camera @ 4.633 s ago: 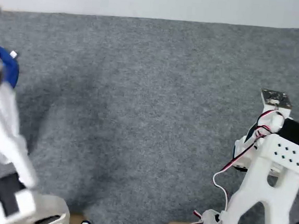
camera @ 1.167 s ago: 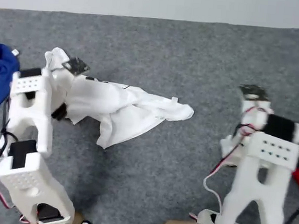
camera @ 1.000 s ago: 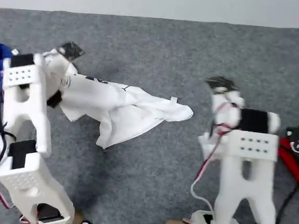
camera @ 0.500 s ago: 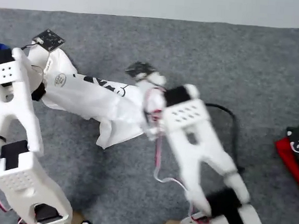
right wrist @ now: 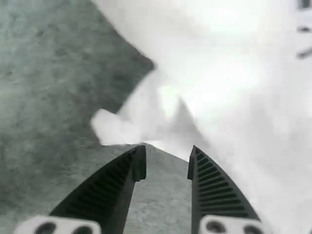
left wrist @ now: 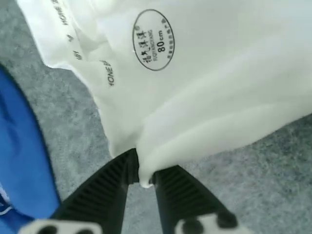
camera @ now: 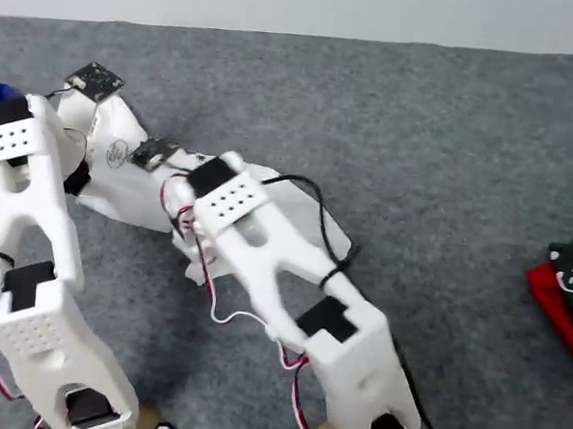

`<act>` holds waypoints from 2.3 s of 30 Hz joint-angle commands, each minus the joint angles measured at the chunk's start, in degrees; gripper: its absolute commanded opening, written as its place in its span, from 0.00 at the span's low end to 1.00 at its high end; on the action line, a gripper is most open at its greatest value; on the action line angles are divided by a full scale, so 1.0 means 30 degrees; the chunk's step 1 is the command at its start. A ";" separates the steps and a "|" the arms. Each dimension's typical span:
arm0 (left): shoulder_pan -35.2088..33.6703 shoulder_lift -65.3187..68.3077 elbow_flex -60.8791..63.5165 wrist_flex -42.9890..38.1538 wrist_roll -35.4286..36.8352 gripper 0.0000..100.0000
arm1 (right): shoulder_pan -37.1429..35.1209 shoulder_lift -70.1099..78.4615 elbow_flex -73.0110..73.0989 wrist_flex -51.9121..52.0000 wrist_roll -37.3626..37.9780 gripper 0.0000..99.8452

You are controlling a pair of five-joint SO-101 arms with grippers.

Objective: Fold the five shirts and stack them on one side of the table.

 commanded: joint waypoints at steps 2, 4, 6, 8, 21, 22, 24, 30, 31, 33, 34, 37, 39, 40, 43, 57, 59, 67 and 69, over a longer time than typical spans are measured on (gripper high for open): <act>-0.0352 -0.0059 -0.0806 -0.0293 0.0147 0.00 | 0.0454 0.0454 -0.3048 0.1392 -0.0088 0.16; -0.0469 0.0000 -0.0806 -0.0498 0.0147 0.00 | 0.1216 0.0542 -0.3722 0.1978 0.0000 0.16; -0.0498 0.0059 -0.0806 -0.0586 0.0147 0.00 | 0.2066 0.0513 -0.4249 0.2740 0.0410 0.16; -0.0498 0.0059 -0.0806 -0.0527 0.0147 0.00 | 0.2916 0.0484 -0.4542 0.3678 0.1553 0.16; -0.0381 0.0088 -0.0806 -0.0586 0.0147 0.00 | 0.7692 0.0190 -0.3722 0.5495 0.7121 0.16; -0.0381 0.0088 -0.0806 -0.0586 0.0147 0.00 | 0.7692 -0.0044 -0.3253 0.5495 0.7150 0.16; -0.0381 0.0117 -0.0806 -0.0615 0.0117 0.00 | 0.7429 -0.0601 -0.2198 0.5495 0.7150 0.16; -0.0381 0.0117 -0.0777 -0.0850 0.0117 0.00 | 0.7839 -0.2095 0.1084 0.5407 0.8205 0.16; -0.0381 0.0117 -0.0777 -0.0850 0.0117 0.00 | 0.8015 -0.2125 0.1260 0.5377 0.8293 0.16; -0.0381 0.0117 -0.0777 -0.0850 0.0117 0.00 | 0.8366 -0.2037 0.1260 0.5319 0.8352 0.16; -0.0381 0.0117 -0.0777 -0.0850 0.0147 0.00 | 0.8513 -0.2007 0.1289 0.5114 0.8352 0.16; -0.0352 0.0117 -0.0718 -0.0821 0.0147 0.00 | 0.8777 -0.1480 0.1289 0.4322 0.8381 0.16; -0.0352 0.0117 -0.0718 -0.0791 0.0147 0.00 | 0.8777 -0.0864 0.1289 0.3912 0.8381 0.16; -0.0352 0.0117 -0.0689 -0.0791 0.0147 0.00 | 0.8747 -0.0513 0.1289 0.3736 0.8381 0.16; -0.0352 0.0117 -0.0689 -0.0821 0.0147 0.00 | 0.8747 0.0425 0.1260 0.3121 0.8381 0.16; -0.0352 0.0147 -0.0659 -0.0733 0.0147 0.00 | 0.8894 0.2945 0.1260 0.0923 0.8352 0.14; -0.0352 0.0147 -0.0659 -0.0733 0.0147 0.00 | 0.8982 0.3121 0.1260 0.0747 0.8352 0.08; 0.0088 -0.0176 -0.0982 -0.0205 0.0147 0.00 | 0.9949 0.2242 0.1231 0.1128 0.8381 0.01; 0.0674 -0.0557 -0.1714 0.0879 0.0147 0.00 | 1.0183 0.1304 0.1231 0.1480 0.8938 0.01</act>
